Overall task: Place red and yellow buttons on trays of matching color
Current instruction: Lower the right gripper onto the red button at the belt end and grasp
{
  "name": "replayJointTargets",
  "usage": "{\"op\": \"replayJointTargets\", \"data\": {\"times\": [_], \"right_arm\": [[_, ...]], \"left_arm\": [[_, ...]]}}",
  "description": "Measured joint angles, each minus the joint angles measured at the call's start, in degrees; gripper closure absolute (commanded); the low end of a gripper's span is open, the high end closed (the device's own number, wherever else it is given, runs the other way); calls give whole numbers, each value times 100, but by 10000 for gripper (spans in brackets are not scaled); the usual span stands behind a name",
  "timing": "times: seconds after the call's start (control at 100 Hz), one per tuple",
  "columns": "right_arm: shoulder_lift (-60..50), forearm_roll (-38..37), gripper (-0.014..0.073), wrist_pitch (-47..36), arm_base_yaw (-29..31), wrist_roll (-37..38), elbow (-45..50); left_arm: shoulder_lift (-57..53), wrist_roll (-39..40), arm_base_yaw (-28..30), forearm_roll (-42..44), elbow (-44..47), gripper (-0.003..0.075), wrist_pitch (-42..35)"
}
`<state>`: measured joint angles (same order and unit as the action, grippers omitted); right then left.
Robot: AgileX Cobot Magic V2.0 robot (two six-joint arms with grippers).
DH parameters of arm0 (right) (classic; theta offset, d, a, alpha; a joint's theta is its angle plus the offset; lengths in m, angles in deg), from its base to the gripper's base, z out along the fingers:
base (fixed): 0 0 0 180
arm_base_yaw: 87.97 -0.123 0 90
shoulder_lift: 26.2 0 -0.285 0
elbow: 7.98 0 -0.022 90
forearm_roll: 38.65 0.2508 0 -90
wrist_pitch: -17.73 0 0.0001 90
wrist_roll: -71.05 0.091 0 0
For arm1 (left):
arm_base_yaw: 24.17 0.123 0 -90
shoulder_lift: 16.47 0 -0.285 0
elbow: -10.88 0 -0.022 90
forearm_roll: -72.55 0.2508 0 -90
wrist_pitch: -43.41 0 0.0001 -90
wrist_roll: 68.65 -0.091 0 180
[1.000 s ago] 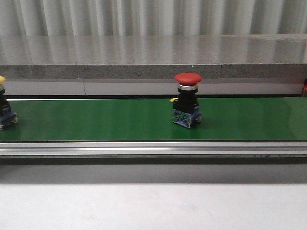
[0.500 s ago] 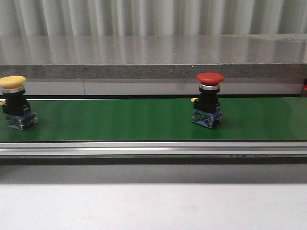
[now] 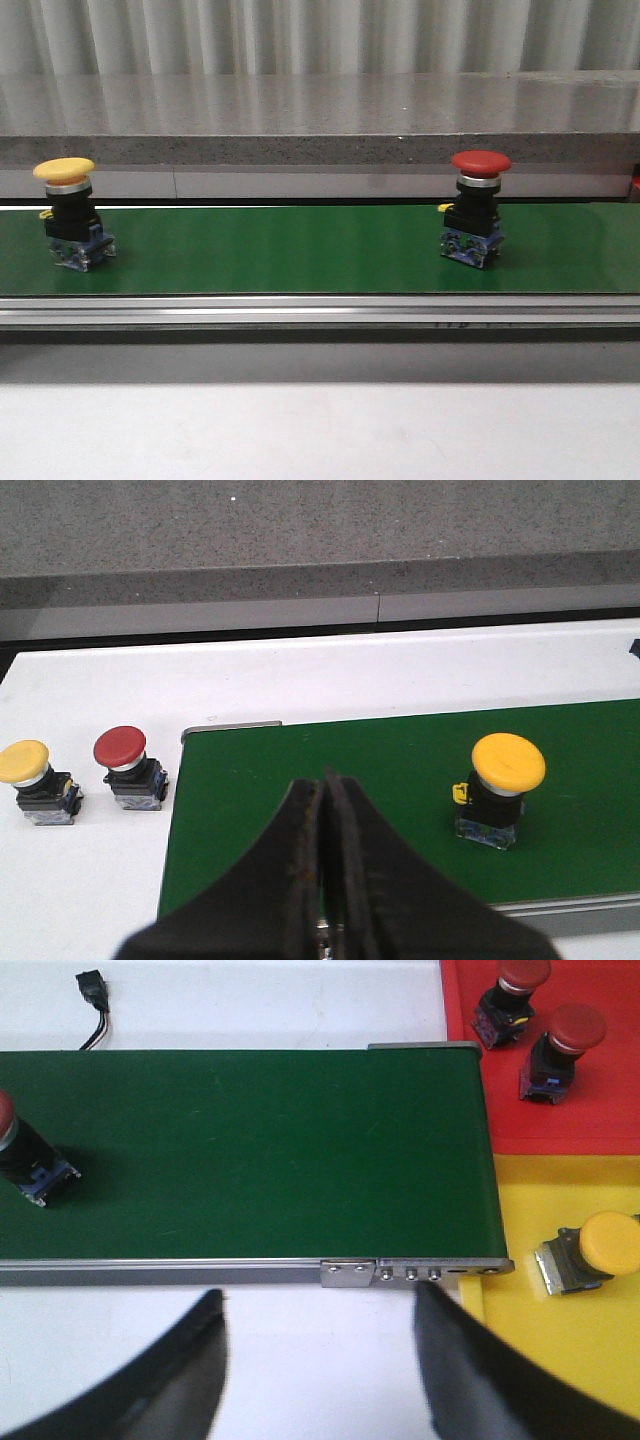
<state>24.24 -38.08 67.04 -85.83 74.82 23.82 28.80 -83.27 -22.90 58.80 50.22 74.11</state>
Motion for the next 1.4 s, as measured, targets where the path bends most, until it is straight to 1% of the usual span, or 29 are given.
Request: {"op": "replayJointTargets", "data": {"times": [0.03, 0.11, 0.21, 0.28, 0.46, 0.64, 0.77, 0.98, 1.17, 1.22, 1.27, 1.31, 1.32, 1.34, 1.37, 1.4], "right_arm": [[0, 0, -75, 2, 0, 0, 0], [0, 11, -51, 2, 0, 0, 0], [28, 146, -51, 2, -5, -13, 0], [163, 280, -51, -50, -113, -164, 0], [884, 475, -51, -278, -693, -707, 0], [1812, 499, -51, -549, -1175, -813, 0], [2426, 510, -51, -623, -1413, -838, -214], [3240, 517, -51, -808, -1493, -838, -731], [3810, 506, -47, -1148, -1493, -848, -1057], [3948, 480, -16, -1199, -1493, -848, -1121], [4056, 458, 50, -1227, -1493, -848, -1161], [4122, 453, 135, -1227, -1493, -848, -1205], [4145, 453, 167, -1227, -1481, -848, -1212], [4177, 453, 201, -1227, -1480, -848, -1223], [4204, 453, 288, -1216, -1467, -860, -1254], [4236, 453, 355, -1202, -1454, -860, -1264]], "left_arm": [[0, 0, 0, 0, 0, 740, 0], [0, 0, 0, 0, 0, 740, 0], [0, 0, 0, 0, 0, 740, 0], [0, 0, 0, 0, 0, 740, 0], [0, 0, 0, 0, 0, 740, 0], [0, 0, 0, 0, 0, 740, 0], [0, 0, 0, 0, 0, 740, 0], [0, 0, 0, 0, 0, 740, -3], [0, 0, 0, 0, 0, 740, -3], [0, 0, 0, 0, 0, 740, -3], [0, 0, 0, 0, 0, 740, -3], [0, 0, 0, 0, 0, 740, -3], [0, 0, 0, 0, 0, 740, -3], [0, 0, 0, 0, 0, 740, -3], [0, 0, 0, 0, 0, 740, -3], [0, 0, 0, 0, 0, 740, -3]]}}
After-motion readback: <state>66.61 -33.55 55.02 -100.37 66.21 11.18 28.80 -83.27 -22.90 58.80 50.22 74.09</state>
